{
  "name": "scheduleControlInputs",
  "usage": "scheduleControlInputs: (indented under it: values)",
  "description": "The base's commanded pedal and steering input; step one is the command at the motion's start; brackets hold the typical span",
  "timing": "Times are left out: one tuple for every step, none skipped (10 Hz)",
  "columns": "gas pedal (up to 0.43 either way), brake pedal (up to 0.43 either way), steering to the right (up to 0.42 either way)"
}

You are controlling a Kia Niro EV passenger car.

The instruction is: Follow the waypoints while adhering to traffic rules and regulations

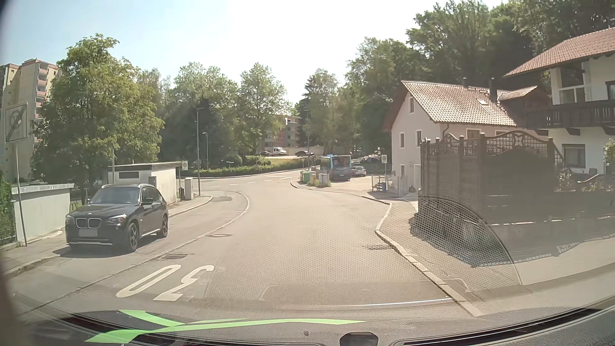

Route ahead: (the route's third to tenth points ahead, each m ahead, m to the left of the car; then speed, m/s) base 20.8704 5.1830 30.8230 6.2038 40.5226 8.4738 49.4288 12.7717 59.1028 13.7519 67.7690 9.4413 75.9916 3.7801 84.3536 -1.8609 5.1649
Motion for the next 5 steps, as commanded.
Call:
scheduleControlInputs:
  values:
    - [0.0,0.128,-0.069]
    - [0.0,0.128,-0.059]
    - [0.0,0.128,-0.051]
    - [0.0,0.134,-0.035]
    - [0.0,0.128,-0.018]
